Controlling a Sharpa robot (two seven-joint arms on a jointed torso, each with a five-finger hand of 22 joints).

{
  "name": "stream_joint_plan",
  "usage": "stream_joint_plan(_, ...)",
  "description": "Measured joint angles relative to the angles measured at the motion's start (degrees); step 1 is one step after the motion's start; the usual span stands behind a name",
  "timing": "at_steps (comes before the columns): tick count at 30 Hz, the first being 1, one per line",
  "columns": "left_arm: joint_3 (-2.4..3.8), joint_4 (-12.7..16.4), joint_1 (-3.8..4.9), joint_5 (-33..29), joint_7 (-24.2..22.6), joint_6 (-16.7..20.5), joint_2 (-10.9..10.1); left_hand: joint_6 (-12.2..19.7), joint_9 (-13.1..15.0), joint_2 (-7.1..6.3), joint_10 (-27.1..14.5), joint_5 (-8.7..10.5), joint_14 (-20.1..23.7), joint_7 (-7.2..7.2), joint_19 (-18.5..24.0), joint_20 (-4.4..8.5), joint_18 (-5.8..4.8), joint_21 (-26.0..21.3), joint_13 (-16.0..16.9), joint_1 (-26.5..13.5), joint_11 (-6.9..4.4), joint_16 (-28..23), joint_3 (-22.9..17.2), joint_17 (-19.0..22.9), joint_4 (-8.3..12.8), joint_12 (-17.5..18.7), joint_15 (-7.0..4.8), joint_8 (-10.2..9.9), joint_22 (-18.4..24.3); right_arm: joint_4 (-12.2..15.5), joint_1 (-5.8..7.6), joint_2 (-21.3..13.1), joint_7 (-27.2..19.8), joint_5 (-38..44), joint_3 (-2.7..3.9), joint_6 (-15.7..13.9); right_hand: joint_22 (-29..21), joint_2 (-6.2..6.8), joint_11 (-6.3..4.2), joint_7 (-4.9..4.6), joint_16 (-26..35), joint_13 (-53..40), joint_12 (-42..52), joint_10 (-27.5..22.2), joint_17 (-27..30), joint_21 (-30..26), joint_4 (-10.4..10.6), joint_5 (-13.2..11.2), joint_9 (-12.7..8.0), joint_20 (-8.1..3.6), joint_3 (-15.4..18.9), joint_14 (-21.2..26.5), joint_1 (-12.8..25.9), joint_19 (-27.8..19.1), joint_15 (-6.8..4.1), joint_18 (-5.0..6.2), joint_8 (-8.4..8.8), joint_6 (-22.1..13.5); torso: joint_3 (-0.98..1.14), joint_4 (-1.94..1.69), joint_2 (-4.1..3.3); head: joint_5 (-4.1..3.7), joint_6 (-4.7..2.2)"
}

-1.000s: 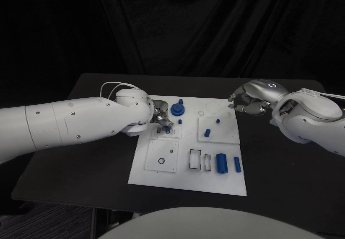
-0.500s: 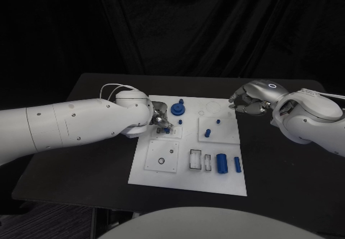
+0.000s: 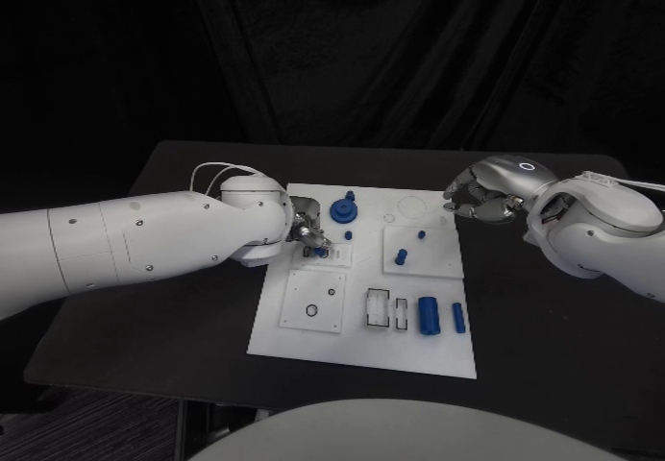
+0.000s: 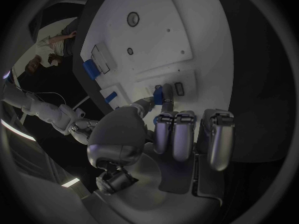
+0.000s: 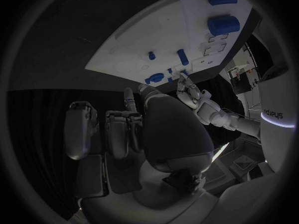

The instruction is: Assemble the parts on the task board

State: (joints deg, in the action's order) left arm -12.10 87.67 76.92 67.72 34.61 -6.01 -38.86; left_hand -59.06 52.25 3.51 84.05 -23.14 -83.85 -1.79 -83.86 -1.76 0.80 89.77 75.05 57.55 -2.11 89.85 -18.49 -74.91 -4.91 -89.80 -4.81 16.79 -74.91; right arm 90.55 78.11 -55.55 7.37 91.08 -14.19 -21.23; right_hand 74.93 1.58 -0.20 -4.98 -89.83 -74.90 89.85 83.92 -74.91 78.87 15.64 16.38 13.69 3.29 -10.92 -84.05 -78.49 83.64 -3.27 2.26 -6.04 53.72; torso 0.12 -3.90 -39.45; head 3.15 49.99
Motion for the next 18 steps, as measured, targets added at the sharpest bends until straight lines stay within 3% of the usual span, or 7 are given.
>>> stream_joint_plan(5,0.04,-0.06,-0.13,0.00,0.00,0.05,0.00,0.00,0.23,0.00,0.00,1.34,0.00,0.00,0.00,0.00,0.00,0.00,0.00,-0.58,0.00,0.00,-0.45,0.00,0.01,0.00,0.00,-0.32,0.00,-0.01,0.00,0.03,0.13,0.00,0.00,0.19,0.00,0.00,0.00,0.00,0.00,0.00,0.00,0.00,0.00,0.00,0.00,0.00,0.00,0.21,0.00,0.00,0.00,-0.21,0.00,0.00,0.00,0.00,0.00,0.01,-0.02,-0.02,0.00)
stream_joint_plan(18,0.17,-0.10,-0.93,0.04,-0.10,1.12,0.23,0.08,0.29,0.00,0.00,1.56,0.00,-0.10,0.00,0.00,0.00,0.00,0.00,-0.59,0.00,0.00,-0.60,0.00,-0.15,0.00,0.00,-0.54,0.00,-0.01,0.00,-0.01,0.56,0.00,0.00,0.71,-0.01,0.00,0.00,0.00,0.00,0.00,-0.38,0.00,0.00,-0.56,-0.16,0.00,-0.06,0.00,-0.16,0.00,0.00,-0.41,0.00,0.00,0.00,0.00,0.00,0.06,-0.02,-0.29,0.00)
